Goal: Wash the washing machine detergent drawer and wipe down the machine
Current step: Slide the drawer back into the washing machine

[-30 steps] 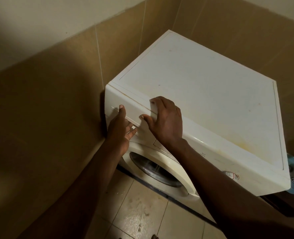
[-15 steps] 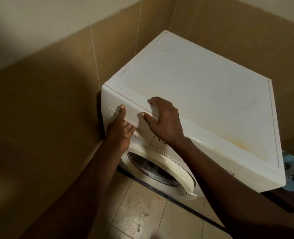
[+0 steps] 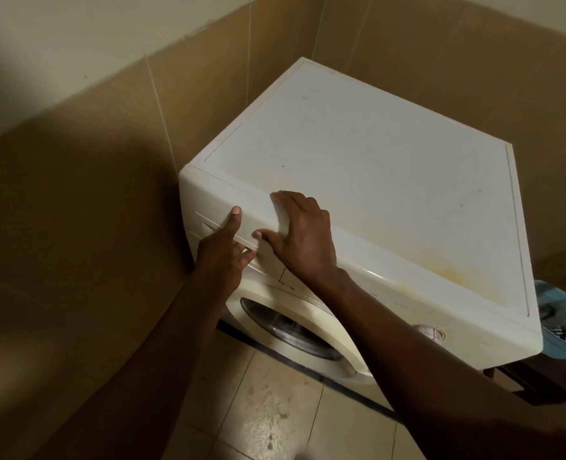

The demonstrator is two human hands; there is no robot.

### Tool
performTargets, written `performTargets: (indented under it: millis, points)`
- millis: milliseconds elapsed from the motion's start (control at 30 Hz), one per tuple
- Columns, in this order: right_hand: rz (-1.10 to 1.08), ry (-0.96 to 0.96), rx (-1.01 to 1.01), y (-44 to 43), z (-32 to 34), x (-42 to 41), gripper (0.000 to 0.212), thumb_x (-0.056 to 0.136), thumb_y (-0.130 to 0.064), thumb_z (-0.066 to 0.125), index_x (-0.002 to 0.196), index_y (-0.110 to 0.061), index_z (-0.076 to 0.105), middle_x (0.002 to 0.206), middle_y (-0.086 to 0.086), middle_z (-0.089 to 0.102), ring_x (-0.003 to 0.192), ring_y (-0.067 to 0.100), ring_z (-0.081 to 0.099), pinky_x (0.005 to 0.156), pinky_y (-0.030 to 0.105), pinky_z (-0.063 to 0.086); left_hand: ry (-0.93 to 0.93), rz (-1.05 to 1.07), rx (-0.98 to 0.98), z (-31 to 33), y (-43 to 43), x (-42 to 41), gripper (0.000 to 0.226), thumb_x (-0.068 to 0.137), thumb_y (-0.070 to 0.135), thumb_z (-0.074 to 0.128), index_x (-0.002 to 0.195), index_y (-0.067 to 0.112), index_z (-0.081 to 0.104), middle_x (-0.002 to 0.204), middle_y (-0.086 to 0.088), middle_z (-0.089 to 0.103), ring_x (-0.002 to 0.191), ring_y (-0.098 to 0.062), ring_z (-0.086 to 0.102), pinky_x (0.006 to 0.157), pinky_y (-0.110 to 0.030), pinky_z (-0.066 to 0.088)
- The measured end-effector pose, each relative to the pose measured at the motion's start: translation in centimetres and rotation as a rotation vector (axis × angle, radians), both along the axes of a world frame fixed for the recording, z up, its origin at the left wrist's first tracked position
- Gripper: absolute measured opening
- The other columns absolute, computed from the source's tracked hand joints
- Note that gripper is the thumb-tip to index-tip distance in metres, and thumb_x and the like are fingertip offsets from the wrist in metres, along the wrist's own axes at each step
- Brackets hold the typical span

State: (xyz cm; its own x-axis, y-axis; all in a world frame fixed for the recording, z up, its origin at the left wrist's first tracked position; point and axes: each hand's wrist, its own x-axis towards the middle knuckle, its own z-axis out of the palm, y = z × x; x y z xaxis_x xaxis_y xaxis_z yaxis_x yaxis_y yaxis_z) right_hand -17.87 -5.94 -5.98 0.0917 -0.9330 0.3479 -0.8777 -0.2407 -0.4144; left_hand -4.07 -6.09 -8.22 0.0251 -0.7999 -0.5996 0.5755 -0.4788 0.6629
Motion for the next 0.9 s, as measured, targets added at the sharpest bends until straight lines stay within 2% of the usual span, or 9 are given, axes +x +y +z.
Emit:
performTargets:
  millis: [133,233,300,367,467,567,733,833,900]
  points:
    - [0.01,-0.167,0.04,0.3,1.2,-0.4,0.044,0.093,-0.047,0.055,0.123,-0.016,0.064,0.127,-0.004,0.063,0.115,0.014,0.056,0.096,0.029,0.042,0.035,-0.079,-0.046,0.1,0.3,-0.1,0.099,0.052,0.068,0.076,0.133,0.015,0.051,0.128,-0.007,0.061,0.11,-0.016,0.06,0.092,-0.039,0.052]
    - [-0.004,-0.314,0.059,0.7,1.9,-0.4,0.034,0.099,-0.036,0.048,0.118,-0.016,0.067,0.122,-0.004,0.066,0.114,0.011,0.056,0.094,0.02,0.038,-0.037,-0.153,-0.034,-0.1,0.4,0.1,0.092,0.073,0.068,0.056,0.146,0.015,0.038,0.133,-0.007,0.056,0.116,-0.018,0.055,0.092,-0.034,0.052]
    - [-0.028,-0.381,0.1,0.7,1.9,-0.5,0.034,0.101,-0.038,0.044,0.118,-0.019,0.067,0.122,-0.008,0.066,0.115,0.008,0.056,0.097,0.023,0.041,-0.061,-0.134,-0.024,-0.4,0.4,0.1,0.069,0.094,0.055,0.044,0.151,0.018,0.03,0.148,-0.014,0.046,0.132,-0.024,0.047,0.087,-0.029,0.052]
    - [-0.042,-0.415,0.14,0.5,1.8,-0.5,0.036,0.101,-0.042,0.041,0.118,-0.022,0.067,0.122,-0.012,0.066,0.116,0.006,0.056,0.1,0.029,0.044,-0.04,-0.046,-0.013,-0.7,0.4,-0.1,0.063,0.099,0.047,0.042,0.151,0.013,0.031,0.152,-0.019,0.04,0.14,-0.03,0.04,0.102,-0.037,0.045]
    - [-0.047,-0.442,0.148,0.3,1.7,-0.6,0.034,0.101,-0.041,0.042,0.117,-0.024,0.067,0.121,-0.013,0.066,0.115,0.005,0.056,0.099,0.032,0.046,-0.064,-0.017,-0.019,-0.6,0.7,-0.5,0.071,0.09,0.057,0.049,0.141,0.008,0.042,0.151,-0.019,0.042,0.137,-0.03,0.044,0.111,-0.042,0.039]
    - [-0.057,-0.457,0.131,0.3,1.6,-0.6,0.034,0.1,-0.039,0.044,0.116,-0.022,0.068,0.121,-0.011,0.067,0.116,0.007,0.057,0.1,0.032,0.046,-0.128,-0.077,-0.058,-0.8,0.7,-0.6,0.074,0.073,0.067,0.05,0.123,0.012,0.051,0.145,-0.014,0.051,0.123,-0.021,0.055,0.112,-0.039,0.041]
    - [-0.077,-0.5,0.143,0.2,1.4,-0.5,0.035,0.099,-0.042,0.044,0.115,-0.022,0.069,0.12,-0.012,0.067,0.115,0.005,0.058,0.1,0.034,0.046,0.023,0.047,-0.101,-2.1,0.3,-1.0,0.051,0.096,0.046,0.051,0.131,0.008,0.056,0.099,-0.002,0.067,0.103,-0.015,0.064,0.112,-0.042,0.041]
    - [-0.082,-0.538,0.156,0.2,1.7,-0.6,0.034,0.099,-0.041,0.045,0.114,-0.023,0.069,0.119,-0.013,0.067,0.115,0.003,0.057,0.1,0.03,0.046,0.18,0.092,-0.097,-1.6,0.2,-1.4,0.056,0.095,0.048,0.055,0.137,0.011,0.053,0.128,-0.006,0.066,0.121,-0.019,0.061,0.11,-0.039,0.044]
    - [-0.093,-0.552,0.161,0.2,1.9,-0.6,0.035,0.1,-0.041,0.044,0.115,-0.023,0.069,0.12,-0.013,0.067,0.115,0.003,0.057,0.1,0.026,0.044,0.16,0.071,-0.055,-1.0,0.0,-1.6,0.063,0.095,0.051,0.052,0.145,0.012,0.044,0.15,-0.006,0.048,0.136,-0.019,0.048,0.108,-0.03,0.042]
